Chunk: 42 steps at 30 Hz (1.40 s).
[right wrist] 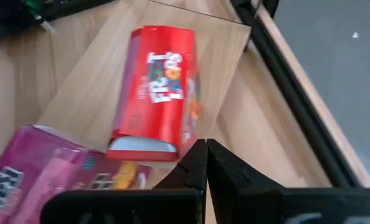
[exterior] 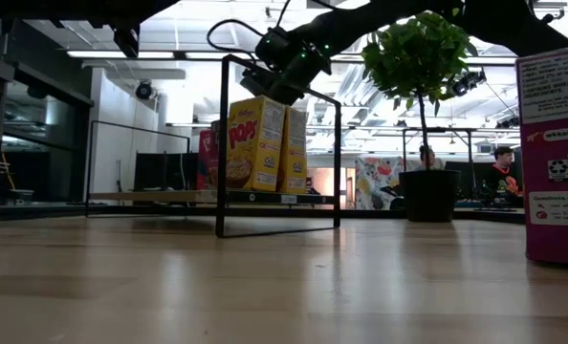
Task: Stack cereal on shelf
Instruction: Put the top red cereal box on the shelf, then put the violet cereal box on the shelf aligned with the other violet cereal box
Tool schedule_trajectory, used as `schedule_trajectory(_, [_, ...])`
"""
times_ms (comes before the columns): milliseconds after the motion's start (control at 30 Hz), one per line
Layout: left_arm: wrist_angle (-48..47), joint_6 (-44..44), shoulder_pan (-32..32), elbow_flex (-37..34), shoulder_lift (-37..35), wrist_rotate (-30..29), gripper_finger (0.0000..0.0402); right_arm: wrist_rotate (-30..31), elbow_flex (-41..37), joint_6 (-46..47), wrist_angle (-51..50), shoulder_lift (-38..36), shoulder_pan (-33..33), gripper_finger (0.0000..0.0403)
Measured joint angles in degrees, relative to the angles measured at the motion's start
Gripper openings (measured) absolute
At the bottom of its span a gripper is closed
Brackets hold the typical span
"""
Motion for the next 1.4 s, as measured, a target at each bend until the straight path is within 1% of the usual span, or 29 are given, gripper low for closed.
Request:
schedule_trajectory(133, [-0.11,-0.02,0.00,0.00,-0.01,-0.69,0.0000,-0.08,0.00,2.47,-0.30,0.00,0.12,0.0000])
schedule_trajectory(367, [-0.14,-0.07,0.00,0.00,-0.02,-0.76,0.0000,-0.87,0.00,4.02,-1.21,0.00,1.02,0.0000])
schedule_trajectory(600, [-0.11,-0.07,0.00,0.00,-0.01,-0.86,0.0000,-3.09,0.00,4.28,0.02,0.00,1.77,0.0000])
schedule_trajectory(800, [-0.14,-0.04,0.00,0.00,0.00,-0.86,0.0000,-3.01,0.04,3.86,0.28,0.00,1.51,0.0000])
schedule_trajectory(867, [-0.28,-0.04,0.00,0.00,-0.02,-0.86,0.0000,-2.10,0.48,2.81,-0.20,0.00,1.20,0.0000])
schedule_trajectory(1100, [-1.10,0.02,0.03,0.00,-0.01,-0.90,0.0000,-0.24,2.74,-1.43,-9.65,-0.99,-1.00,0.0000])
schedule_trajectory(1233, [-1.62,0.04,0.04,0.00,0.00,-2.22,0.0000,-0.21,2.76,-4.72,-18.94,-2.17,-1.24,0.0000])
schedule_trajectory(1333, [-1.63,0.04,0.04,0.00,0.00,-3.36,0.0000,-0.03,0.03,-5.50,-22.95,-4.00,-1.29,0.0000])
schedule_trajectory(1400, [-1.69,0.06,0.04,0.00,-0.01,-3.96,0.0000,0.54,-3.53,-6.35,-23.67,-6.27,-1.19,0.0000])
